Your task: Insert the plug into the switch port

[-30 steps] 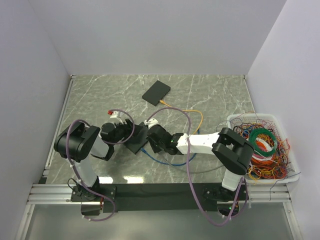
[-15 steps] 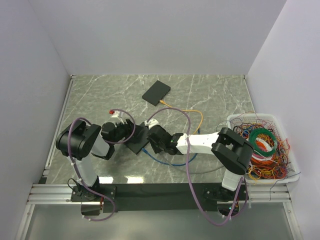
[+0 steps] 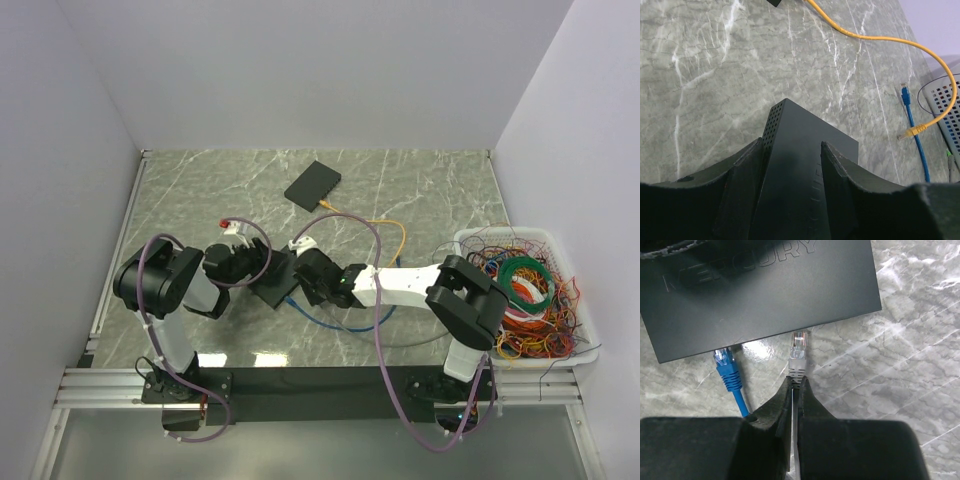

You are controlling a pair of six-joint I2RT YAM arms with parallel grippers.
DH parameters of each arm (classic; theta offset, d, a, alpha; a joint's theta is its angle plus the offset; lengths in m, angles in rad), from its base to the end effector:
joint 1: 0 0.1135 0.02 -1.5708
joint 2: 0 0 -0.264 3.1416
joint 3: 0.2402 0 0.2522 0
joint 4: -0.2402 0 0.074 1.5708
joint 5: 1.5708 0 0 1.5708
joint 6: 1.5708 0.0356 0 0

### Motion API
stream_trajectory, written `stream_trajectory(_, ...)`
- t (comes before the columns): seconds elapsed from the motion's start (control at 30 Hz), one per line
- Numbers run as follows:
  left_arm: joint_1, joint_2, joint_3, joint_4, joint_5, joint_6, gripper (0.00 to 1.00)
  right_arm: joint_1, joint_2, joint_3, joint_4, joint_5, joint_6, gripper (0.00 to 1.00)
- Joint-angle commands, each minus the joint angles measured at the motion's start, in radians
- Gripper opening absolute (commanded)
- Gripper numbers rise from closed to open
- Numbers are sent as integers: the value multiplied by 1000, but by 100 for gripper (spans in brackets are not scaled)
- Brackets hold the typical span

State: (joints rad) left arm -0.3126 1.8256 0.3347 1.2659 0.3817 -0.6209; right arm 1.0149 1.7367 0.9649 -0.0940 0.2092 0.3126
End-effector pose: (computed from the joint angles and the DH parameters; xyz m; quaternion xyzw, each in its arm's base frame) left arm 0.2531 -0.0957 0.1057 -0.0011 0.7769 -0.4078 0.4797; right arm 0.1918 0.2947 0.1632 -0.2872 0.8888 0.1343 0.3308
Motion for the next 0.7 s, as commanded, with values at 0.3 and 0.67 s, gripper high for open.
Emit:
stream_trajectory(0.3, -8, 14, 26, 10, 63, 13, 53, 5, -69, 58, 22, 33, -7, 0)
stream_trajectory(0.67, -8, 18, 32, 4, 65, 12, 52, 7, -95, 43, 22, 36, 0, 0)
